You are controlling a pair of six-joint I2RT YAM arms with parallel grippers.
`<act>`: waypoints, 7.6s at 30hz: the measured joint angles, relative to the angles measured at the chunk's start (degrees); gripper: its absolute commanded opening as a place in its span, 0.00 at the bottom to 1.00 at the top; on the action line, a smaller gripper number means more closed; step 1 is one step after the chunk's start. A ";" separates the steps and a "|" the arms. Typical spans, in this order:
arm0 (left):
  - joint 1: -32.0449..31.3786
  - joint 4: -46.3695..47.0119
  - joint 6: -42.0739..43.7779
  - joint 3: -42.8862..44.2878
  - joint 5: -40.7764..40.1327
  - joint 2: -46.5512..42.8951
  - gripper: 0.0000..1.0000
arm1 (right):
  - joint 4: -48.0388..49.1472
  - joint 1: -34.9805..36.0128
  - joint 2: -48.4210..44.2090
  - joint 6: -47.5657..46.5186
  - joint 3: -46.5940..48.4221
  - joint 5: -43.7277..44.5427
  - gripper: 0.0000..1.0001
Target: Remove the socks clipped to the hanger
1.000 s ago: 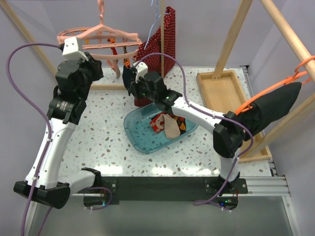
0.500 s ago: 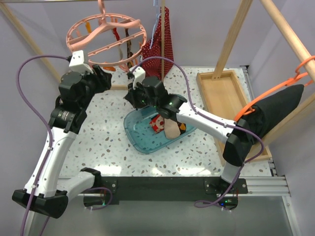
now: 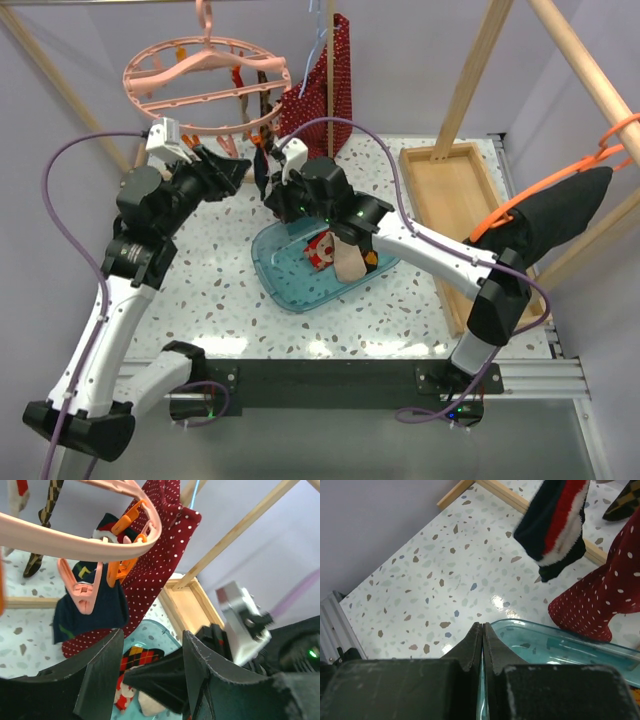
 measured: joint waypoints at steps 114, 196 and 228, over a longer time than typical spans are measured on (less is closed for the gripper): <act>-15.30 4.57 -8.17 9.77 -29.97 17.49 0.62 | 19.80 4.22 -1.99 -4.83 -8.83 11.41 0.00; 0.31 -2.32 15.23 12.74 -36.33 13.09 0.00 | -17.03 1.86 -0.52 -8.81 3.87 16.24 0.86; 0.48 -7.21 17.64 20.96 -36.61 14.14 0.00 | 5.73 -0.98 15.65 -8.79 15.67 10.84 0.69</act>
